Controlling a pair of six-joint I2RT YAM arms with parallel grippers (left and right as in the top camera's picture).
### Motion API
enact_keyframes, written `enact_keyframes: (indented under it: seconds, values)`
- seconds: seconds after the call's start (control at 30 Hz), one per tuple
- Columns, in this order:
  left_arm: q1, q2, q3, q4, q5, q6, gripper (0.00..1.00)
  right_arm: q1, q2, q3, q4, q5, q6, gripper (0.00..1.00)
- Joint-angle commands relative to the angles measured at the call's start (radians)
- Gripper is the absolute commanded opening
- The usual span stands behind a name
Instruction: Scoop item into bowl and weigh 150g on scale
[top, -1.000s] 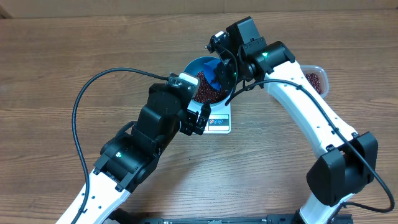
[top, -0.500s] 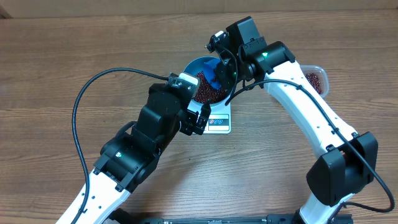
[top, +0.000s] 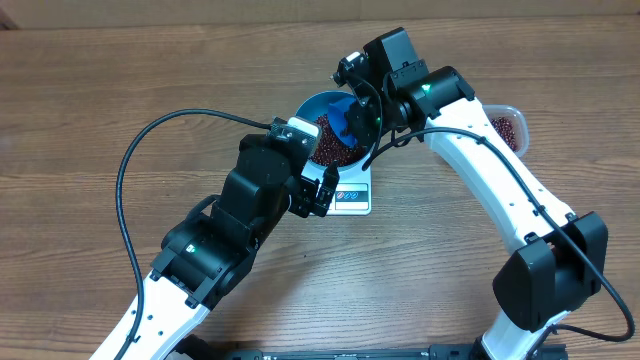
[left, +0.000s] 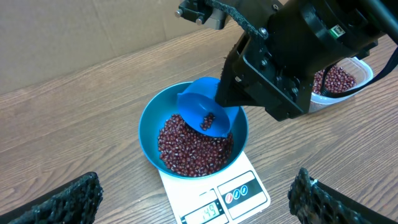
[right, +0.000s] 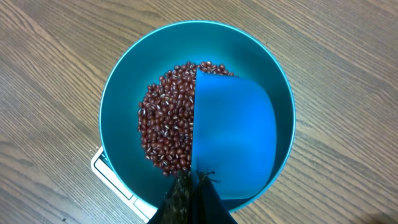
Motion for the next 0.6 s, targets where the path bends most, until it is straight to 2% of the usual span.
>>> enact_keyframes:
  seconds: [0.0, 0.37, 0.57]
  values:
    - [0.005, -0.003, -0.001, 0.004, -0.010, 0.020, 0.99, 0.005, -0.033, 0.031, 0.023, 0.017, -0.003, 0.04]
    - [0.005, -0.003, -0.001, 0.011, -0.010, 0.020, 1.00, 0.005, -0.033, 0.031, 0.050, 0.014, -0.002, 0.05]
    - [0.005, -0.003, -0.001, 0.008, -0.010, 0.020, 0.99, 0.005, -0.033, 0.031, 0.012, 0.042, -0.003, 0.04]
